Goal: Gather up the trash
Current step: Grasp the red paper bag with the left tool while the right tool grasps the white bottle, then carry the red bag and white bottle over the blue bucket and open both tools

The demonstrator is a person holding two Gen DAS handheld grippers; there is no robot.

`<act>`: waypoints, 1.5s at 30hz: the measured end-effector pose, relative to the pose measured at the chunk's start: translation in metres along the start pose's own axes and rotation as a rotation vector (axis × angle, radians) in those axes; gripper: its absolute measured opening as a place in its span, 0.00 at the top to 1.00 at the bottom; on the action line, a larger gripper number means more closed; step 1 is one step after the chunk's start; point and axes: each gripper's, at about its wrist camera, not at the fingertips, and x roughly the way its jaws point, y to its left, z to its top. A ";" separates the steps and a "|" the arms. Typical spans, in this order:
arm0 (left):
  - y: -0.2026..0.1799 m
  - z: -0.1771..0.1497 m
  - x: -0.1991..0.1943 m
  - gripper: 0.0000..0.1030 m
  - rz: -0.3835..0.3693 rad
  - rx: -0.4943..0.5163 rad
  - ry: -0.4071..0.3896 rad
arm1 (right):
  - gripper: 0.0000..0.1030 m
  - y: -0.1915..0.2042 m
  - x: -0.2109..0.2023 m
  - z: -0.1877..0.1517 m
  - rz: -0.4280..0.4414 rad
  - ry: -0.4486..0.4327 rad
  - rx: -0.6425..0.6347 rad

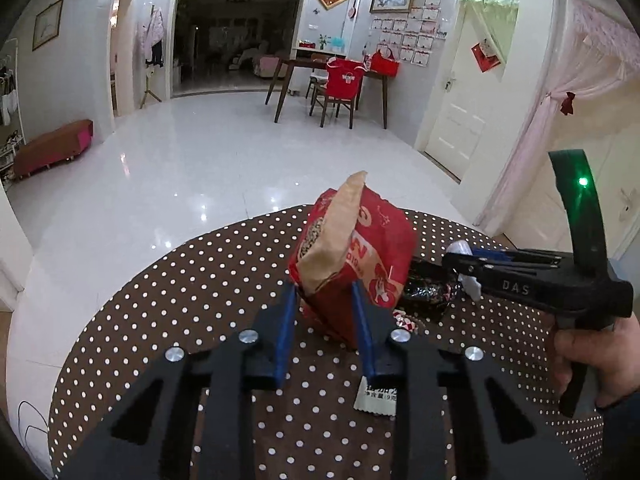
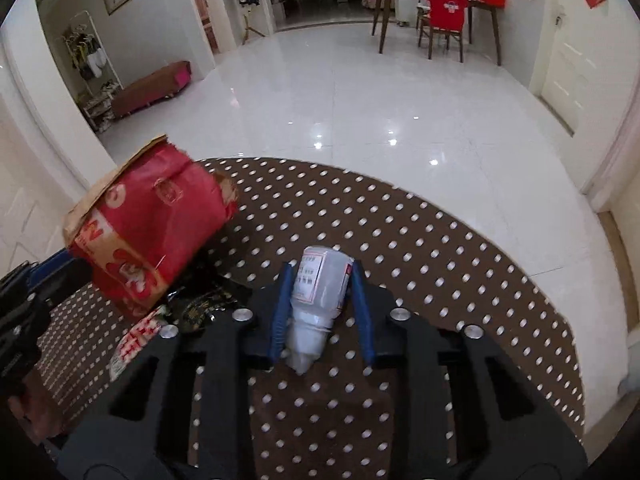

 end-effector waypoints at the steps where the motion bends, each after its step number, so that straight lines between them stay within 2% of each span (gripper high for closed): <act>1: 0.000 -0.001 0.000 0.70 0.013 0.006 -0.004 | 0.73 0.000 -0.002 -0.003 0.008 0.002 -0.003; 2: 0.000 -0.003 -0.001 0.60 0.030 0.013 -0.008 | 0.73 0.000 -0.005 -0.005 0.013 0.001 -0.006; 3: 0.000 -0.002 0.000 0.36 0.065 0.025 -0.012 | 0.73 -0.001 -0.007 -0.008 0.017 0.000 -0.010; 4: 0.000 -0.002 -0.001 0.25 0.088 0.029 -0.024 | 0.73 -0.001 -0.009 -0.011 0.022 0.000 -0.013; 5: 0.001 0.000 -0.001 0.20 0.097 0.031 -0.043 | 0.73 -0.001 -0.011 -0.013 0.026 0.000 -0.014; 8: 0.004 0.014 0.009 0.20 0.094 0.037 -0.032 | 0.73 -0.005 -0.017 -0.019 0.032 -0.003 -0.016; 11: 0.004 0.028 0.022 0.23 0.075 0.033 -0.011 | 0.73 -0.007 -0.023 -0.023 0.043 -0.012 -0.007; 12: 0.005 0.030 0.027 0.45 0.050 0.028 -0.005 | 0.73 -0.008 -0.024 -0.024 0.045 -0.015 -0.008; 13: 0.007 0.030 0.031 0.55 0.013 0.021 0.013 | 0.74 -0.008 -0.026 -0.024 0.048 -0.018 -0.007; 18: -0.001 0.025 0.023 0.67 -0.011 0.001 -0.010 | 0.75 -0.011 -0.036 -0.029 0.068 -0.031 0.002; 21: 0.000 0.012 0.005 0.72 -0.013 -0.039 -0.042 | 0.76 -0.014 -0.043 -0.034 0.090 -0.044 0.006; 27: -0.006 -0.014 -0.028 0.74 0.012 -0.075 -0.092 | 0.76 -0.021 -0.062 -0.048 0.131 -0.066 0.020; 35: -0.017 -0.044 -0.089 0.75 -0.006 -0.123 -0.184 | 0.76 -0.037 -0.101 -0.073 0.184 -0.106 0.050; 40: -0.038 -0.062 -0.120 0.75 -0.024 -0.129 -0.228 | 0.77 -0.049 -0.126 -0.091 0.201 -0.143 0.064; 45: -0.078 -0.074 -0.138 0.75 -0.058 -0.101 -0.250 | 0.77 -0.055 -0.152 -0.103 0.197 -0.185 0.076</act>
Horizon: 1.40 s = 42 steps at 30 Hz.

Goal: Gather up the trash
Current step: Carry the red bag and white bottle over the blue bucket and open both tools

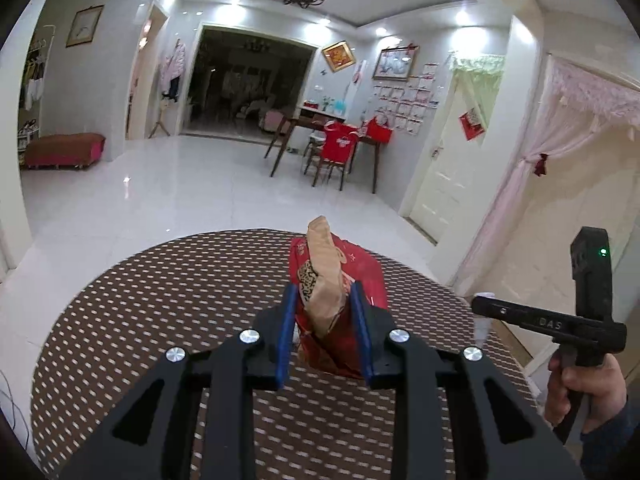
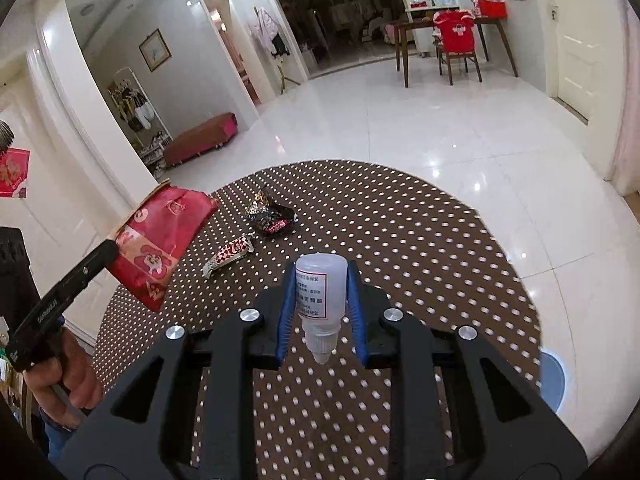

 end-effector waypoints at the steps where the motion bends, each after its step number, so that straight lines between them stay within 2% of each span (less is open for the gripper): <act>1: -0.008 -0.001 -0.001 0.75 -0.005 0.008 -0.002 | 0.77 -0.004 -0.008 -0.001 0.000 -0.013 0.004; 6: -0.061 -0.002 -0.003 0.75 -0.039 0.055 0.014 | 0.76 -0.015 -0.042 -0.006 -0.002 -0.067 0.031; 12: -0.136 -0.006 0.016 0.75 -0.111 0.133 0.066 | 0.76 -0.051 -0.092 -0.015 -0.051 -0.141 0.076; 18: -0.225 -0.019 0.043 0.75 -0.215 0.223 0.124 | 0.76 -0.115 -0.141 -0.033 -0.160 -0.186 0.178; 23: -0.281 -0.041 0.071 0.75 -0.280 0.295 0.189 | 0.76 -0.170 -0.172 -0.058 -0.252 -0.204 0.277; 29: -0.340 -0.077 0.118 0.75 -0.309 0.357 0.309 | 0.76 -0.222 -0.177 -0.084 -0.308 -0.178 0.379; 33: -0.361 -0.099 0.150 0.75 -0.319 0.383 0.409 | 0.76 -0.250 -0.170 -0.096 -0.307 -0.146 0.433; 39: -0.390 -0.135 0.200 0.75 -0.277 0.444 0.543 | 0.76 -0.284 -0.147 -0.112 -0.303 -0.080 0.513; 42: -0.397 -0.141 0.213 0.75 -0.261 0.471 0.576 | 0.76 -0.297 -0.141 -0.118 -0.296 -0.058 0.542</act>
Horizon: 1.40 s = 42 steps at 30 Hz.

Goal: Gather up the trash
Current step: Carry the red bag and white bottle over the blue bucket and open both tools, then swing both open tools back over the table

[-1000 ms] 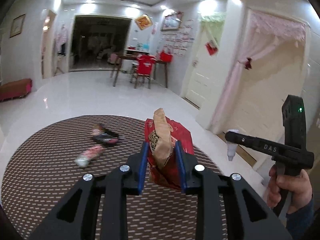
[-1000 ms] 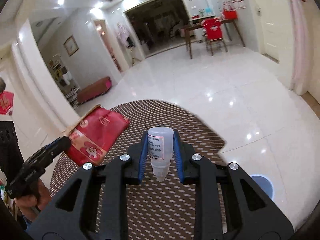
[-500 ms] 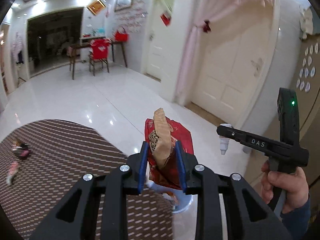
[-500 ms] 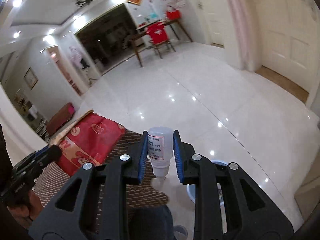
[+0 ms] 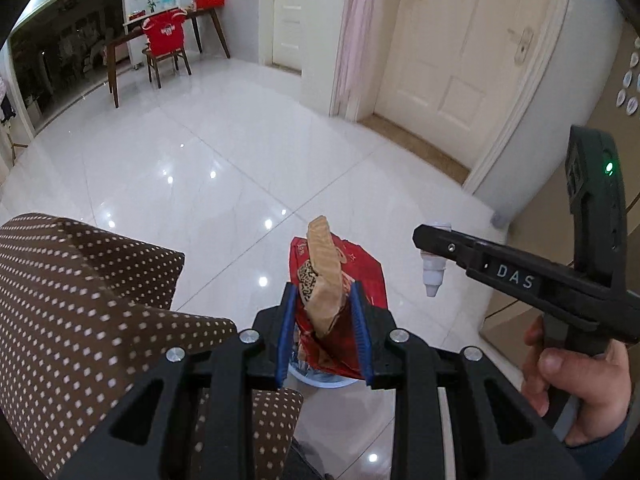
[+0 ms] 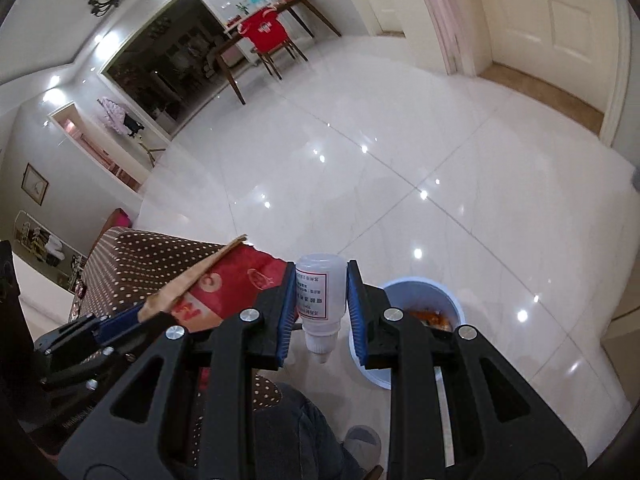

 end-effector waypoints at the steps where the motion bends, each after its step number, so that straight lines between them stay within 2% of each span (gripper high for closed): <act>1: -0.002 0.001 0.009 0.75 0.002 0.001 0.019 | 0.76 -0.002 0.003 0.000 -0.001 0.007 0.004; 5: -0.001 0.013 0.033 0.70 -0.001 0.023 0.083 | 0.76 -0.014 0.017 0.006 -0.009 0.032 0.016; 6: -0.003 0.016 0.039 0.62 -0.007 0.030 0.094 | 0.69 -0.017 0.021 0.009 -0.015 0.042 0.022; 7: -0.005 0.019 0.045 0.52 0.000 0.031 0.106 | 0.42 -0.020 0.025 0.009 -0.025 0.052 0.042; 8: -0.004 0.021 0.047 0.31 0.017 0.026 0.107 | 0.27 -0.028 0.029 0.010 -0.037 0.054 0.066; 9: -0.003 0.021 0.046 0.22 0.036 0.017 0.100 | 0.26 -0.033 0.030 0.009 -0.045 0.048 0.088; 10: -0.002 0.023 0.043 0.22 0.043 0.008 0.083 | 0.26 -0.038 0.030 0.008 -0.047 0.049 0.099; 12: 0.001 0.023 0.036 0.21 0.038 -0.001 0.062 | 0.19 -0.042 0.029 0.005 -0.056 0.057 0.111; 14: 0.004 0.023 0.030 0.18 0.049 -0.002 0.041 | 0.07 -0.043 0.028 0.002 -0.075 0.054 0.109; 20: 0.016 0.020 -0.003 0.13 0.064 -0.024 -0.042 | 0.06 -0.038 0.021 -0.003 -0.150 0.053 0.097; 27: 0.032 0.010 -0.049 0.12 0.056 -0.047 -0.116 | 0.06 -0.006 0.004 0.004 -0.141 0.010 0.064; 36: 0.068 -0.005 -0.112 0.11 0.080 -0.080 -0.215 | 0.06 0.066 -0.033 0.009 -0.095 -0.084 -0.023; 42: 0.103 -0.022 -0.157 0.11 0.117 -0.117 -0.292 | 0.06 0.128 -0.046 0.012 -0.041 -0.119 -0.120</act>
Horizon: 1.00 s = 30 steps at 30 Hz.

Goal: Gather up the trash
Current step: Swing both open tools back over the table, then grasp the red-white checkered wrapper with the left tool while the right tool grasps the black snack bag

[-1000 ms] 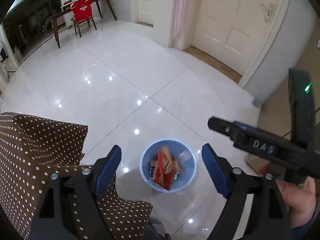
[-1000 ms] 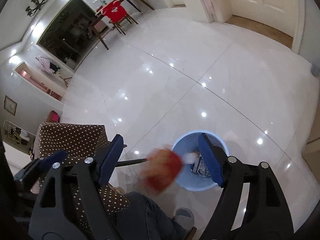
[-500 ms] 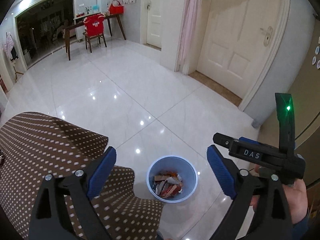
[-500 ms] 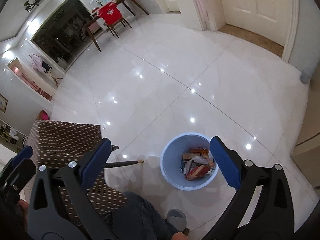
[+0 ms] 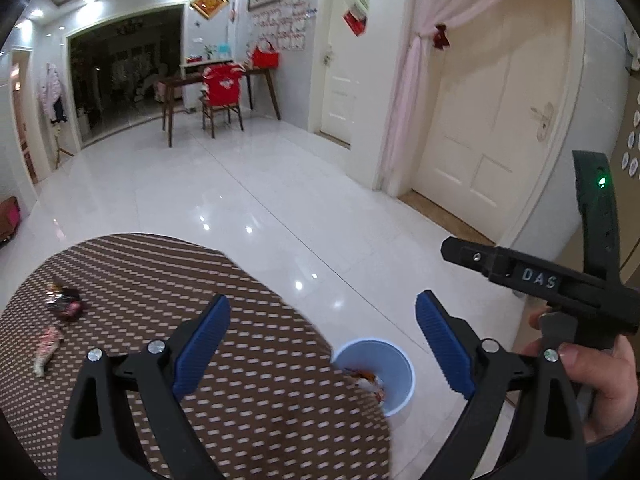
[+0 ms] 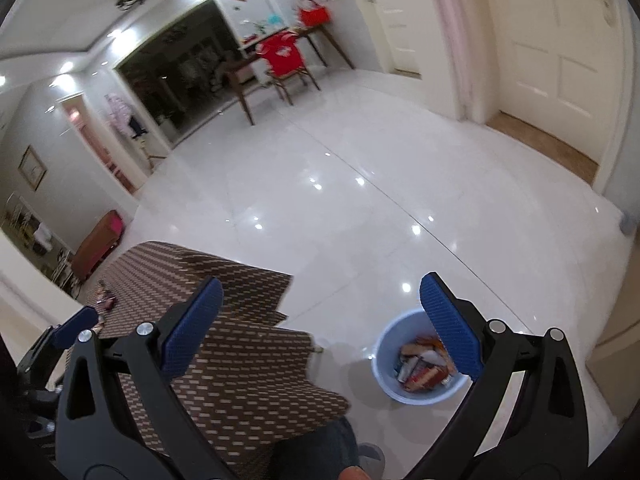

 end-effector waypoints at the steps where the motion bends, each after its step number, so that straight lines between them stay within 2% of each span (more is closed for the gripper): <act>1: 0.008 -0.001 -0.006 0.11 0.007 -0.007 -0.010 | 0.06 0.014 -0.002 0.001 0.012 -0.007 -0.021; 8: 0.069 -0.012 -0.045 0.11 0.083 -0.063 -0.060 | 0.06 0.089 -0.001 0.000 0.080 -0.015 -0.138; 18: 0.174 -0.040 -0.084 0.11 0.212 -0.165 -0.086 | 0.06 0.190 0.032 -0.017 0.163 0.035 -0.291; 24: 0.238 -0.058 -0.082 0.11 0.278 -0.217 -0.049 | 0.06 0.235 0.057 -0.034 0.201 0.084 -0.355; 30: 0.277 -0.067 -0.056 0.11 0.323 -0.176 0.038 | 0.06 0.265 0.086 -0.046 0.228 0.125 -0.399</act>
